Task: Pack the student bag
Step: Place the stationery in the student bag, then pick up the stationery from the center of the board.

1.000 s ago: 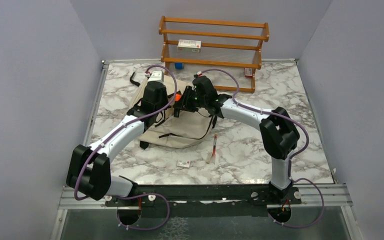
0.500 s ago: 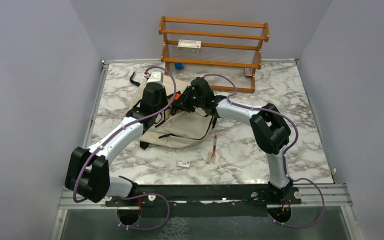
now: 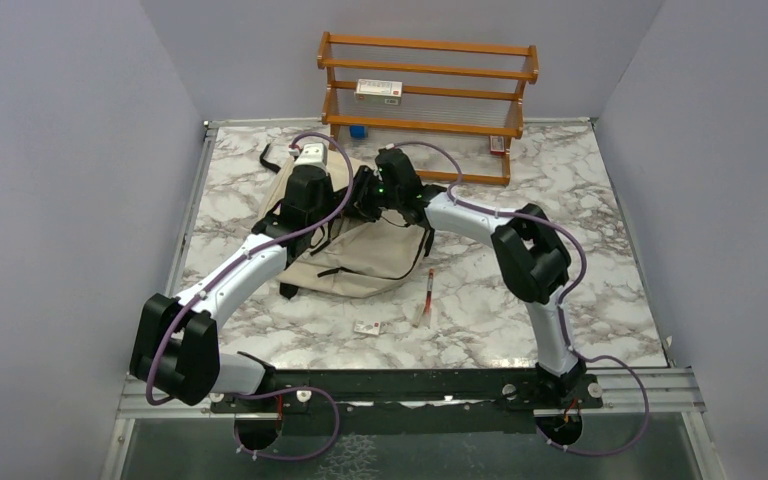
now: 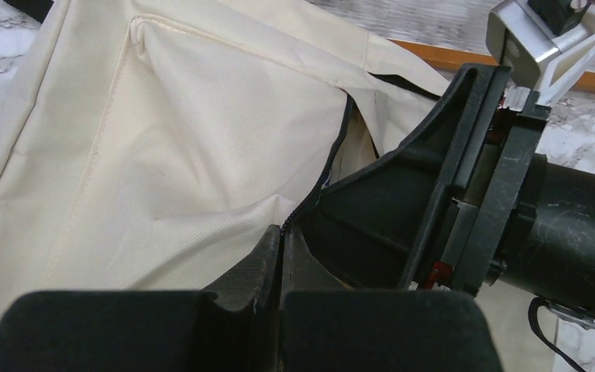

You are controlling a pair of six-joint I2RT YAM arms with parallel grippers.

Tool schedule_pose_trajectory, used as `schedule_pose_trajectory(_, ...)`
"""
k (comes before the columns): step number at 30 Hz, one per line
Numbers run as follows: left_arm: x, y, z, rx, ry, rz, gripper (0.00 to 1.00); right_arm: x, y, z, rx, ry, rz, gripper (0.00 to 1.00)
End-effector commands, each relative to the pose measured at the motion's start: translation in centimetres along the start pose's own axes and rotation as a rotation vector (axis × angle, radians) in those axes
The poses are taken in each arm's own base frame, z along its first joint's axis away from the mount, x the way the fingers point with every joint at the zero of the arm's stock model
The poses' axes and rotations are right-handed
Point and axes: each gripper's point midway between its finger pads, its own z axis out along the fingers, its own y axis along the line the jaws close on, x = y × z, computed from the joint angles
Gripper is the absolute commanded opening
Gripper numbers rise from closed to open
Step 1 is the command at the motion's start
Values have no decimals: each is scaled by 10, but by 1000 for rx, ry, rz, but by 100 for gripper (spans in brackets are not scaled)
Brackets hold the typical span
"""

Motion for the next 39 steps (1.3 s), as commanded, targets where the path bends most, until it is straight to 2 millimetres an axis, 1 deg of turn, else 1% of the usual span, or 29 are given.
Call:
schedule_pose_trajectory(1,-16,-8,1,27,-44,6,0,-20,27,-25,-30,-81,-128,50)
schedule_pose_trajectory(4,-17,-8,1,27,-42,9,0,-21,27,-38,-17,-96,-184,50)
schedule_pose_trajectory(7,-18,-7,2,24,-54,16,0,-23,32,-59,-31,-136,-262,47)
schedule_pose_trajectory(10,-18,-7,3,19,-50,21,0,-25,38,-88,-24,-161,-375,46)
schedule_pose_trajectory(12,-17,-7,4,21,-54,20,0,-23,38,-111,-15,-183,-429,46)
schedule_pose_trajectory(15,-15,-6,7,16,-54,32,0,-18,21,-147,67,-208,-460,45)
schedule_pose_trajectory(17,-14,-4,9,5,-49,38,0,-17,2,-171,159,-237,-453,43)
schedule_pose_trajectory(18,-14,-3,9,1,-48,42,0,-19,-4,-185,198,-265,-453,42)
schedule_pose_trajectory(19,-14,-2,9,-2,-51,46,0,-15,-18,-195,251,-263,-455,41)
schedule_pose_trajectory(21,-15,-1,9,-9,-59,55,0,-12,-38,-210,336,-266,-465,41)
schedule_pose_trajectory(22,-15,0,10,-13,-56,60,0,-6,-52,-217,388,-240,-464,41)
schedule_pose_trajectory(23,-15,0,10,-15,-55,62,0,-4,-58,-221,416,-231,-464,41)
schedule_pose_trajectory(25,-14,1,10,-16,-54,63,0,10,-81,-228,504,-159,-455,42)
schedule_pose_trajectory(29,-11,2,10,-8,-70,72,0,36,-116,-226,595,-28,-425,42)
schedule_pose_trajectory(32,-8,1,7,-1,-70,89,0,52,-130,-221,649,72,-373,42)
schedule_pose_trajectory(34,-8,0,5,-3,-76,94,0,62,-139,-214,648,113,-359,42)
schedule_pose_trajectory(39,-8,-9,3,15,-82,112,0,80,-159,-200,671,201,-320,42)
